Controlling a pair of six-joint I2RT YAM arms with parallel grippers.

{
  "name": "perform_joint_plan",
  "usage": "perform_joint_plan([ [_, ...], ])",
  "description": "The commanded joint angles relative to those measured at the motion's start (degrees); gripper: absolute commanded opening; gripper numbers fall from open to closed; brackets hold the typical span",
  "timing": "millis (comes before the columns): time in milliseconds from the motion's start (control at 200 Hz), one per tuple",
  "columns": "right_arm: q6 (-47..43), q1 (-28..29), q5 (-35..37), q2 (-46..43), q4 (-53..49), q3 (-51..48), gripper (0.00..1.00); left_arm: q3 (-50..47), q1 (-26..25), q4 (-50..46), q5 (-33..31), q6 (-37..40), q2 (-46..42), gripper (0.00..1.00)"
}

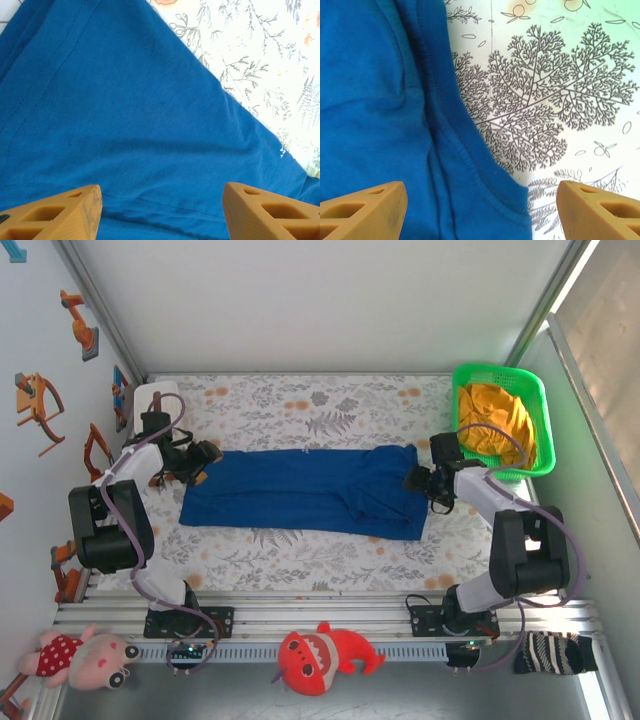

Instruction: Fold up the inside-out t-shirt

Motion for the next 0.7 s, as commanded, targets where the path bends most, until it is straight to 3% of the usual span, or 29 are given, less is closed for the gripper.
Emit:
perform_joint_plan([
  [0, -2.78, -0.59, -2.61, 2.58, 3.92, 1.56, 0.77, 1.35, 0.01, -2.01, 0.41, 1.85, 0.92, 0.64],
  [310, 0.68, 0.16, -15.17, 8.08, 10.89, 0.36, 0.70, 1.40, 0.06, -1.57, 0.58, 1.38, 1.27, 0.64],
  [511, 3.30, 4.74, -14.77, 6.68, 13.20, -0.74, 0.59, 1.45, 0.08, -1.19, 0.58, 1.02, 1.55, 0.64],
  [616, 4.97, 5.83, -13.01, 8.65, 13.14, -0.01, 0.43, 1.83, 0.08, -1.36, -0.08, 0.88, 2.22, 0.64],
  [696, 6.27, 5.83, -11.58, 10.57, 13.17, 0.22, 0.18, 2.81, 0.06, -1.93, -0.70, 1.18, 3.89, 0.64],
])
